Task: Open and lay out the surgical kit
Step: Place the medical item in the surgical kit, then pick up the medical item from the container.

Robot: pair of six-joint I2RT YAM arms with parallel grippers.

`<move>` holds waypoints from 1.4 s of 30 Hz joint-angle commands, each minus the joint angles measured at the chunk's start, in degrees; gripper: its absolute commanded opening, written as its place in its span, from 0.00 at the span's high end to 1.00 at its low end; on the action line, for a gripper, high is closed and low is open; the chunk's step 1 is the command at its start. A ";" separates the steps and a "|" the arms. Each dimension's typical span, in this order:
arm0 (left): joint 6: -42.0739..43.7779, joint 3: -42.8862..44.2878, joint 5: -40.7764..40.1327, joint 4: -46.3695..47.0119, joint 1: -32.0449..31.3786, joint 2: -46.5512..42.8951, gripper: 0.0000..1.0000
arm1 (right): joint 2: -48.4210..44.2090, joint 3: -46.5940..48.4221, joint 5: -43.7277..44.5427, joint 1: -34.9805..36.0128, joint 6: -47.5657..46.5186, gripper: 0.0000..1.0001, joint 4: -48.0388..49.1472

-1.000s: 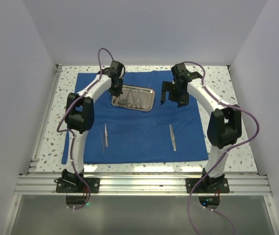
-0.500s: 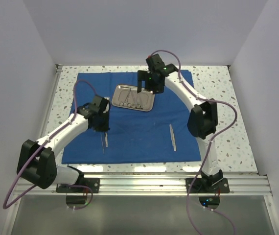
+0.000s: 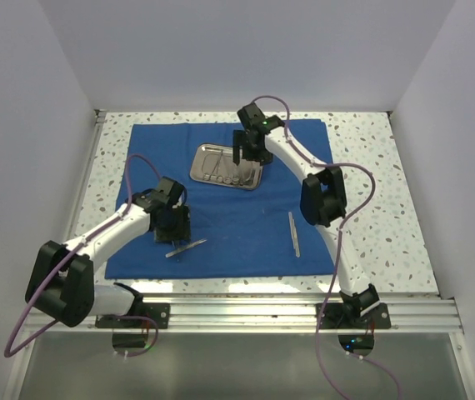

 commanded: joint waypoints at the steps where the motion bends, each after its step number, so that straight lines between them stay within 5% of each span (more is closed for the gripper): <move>1: -1.30 2.38 -0.79 -0.12 -0.18 -2.09 0.39 | 1.12 4.64 3.67 1.15 -1.58 0.18 -0.99; 16: 1.16 2.30 -2.21 -1.35 -0.10 -2.00 0.41 | 7.89 8.24 9.46 4.32 -3.60 0.20 -4.25; 24: 3.27 2.56 -3.18 -1.44 -0.10 -1.13 0.41 | 5.70 0.17 11.32 3.88 -1.33 0.41 -5.12; 31: 5.55 3.35 -4.76 -1.00 0.34 0.11 0.41 | -2.30 -14.75 6.49 3.97 2.54 0.43 -1.36; 42: 6.70 3.09 -3.53 0.23 0.61 1.86 0.43 | -4.06 -19.79 -0.63 3.88 6.15 0.60 0.85</move>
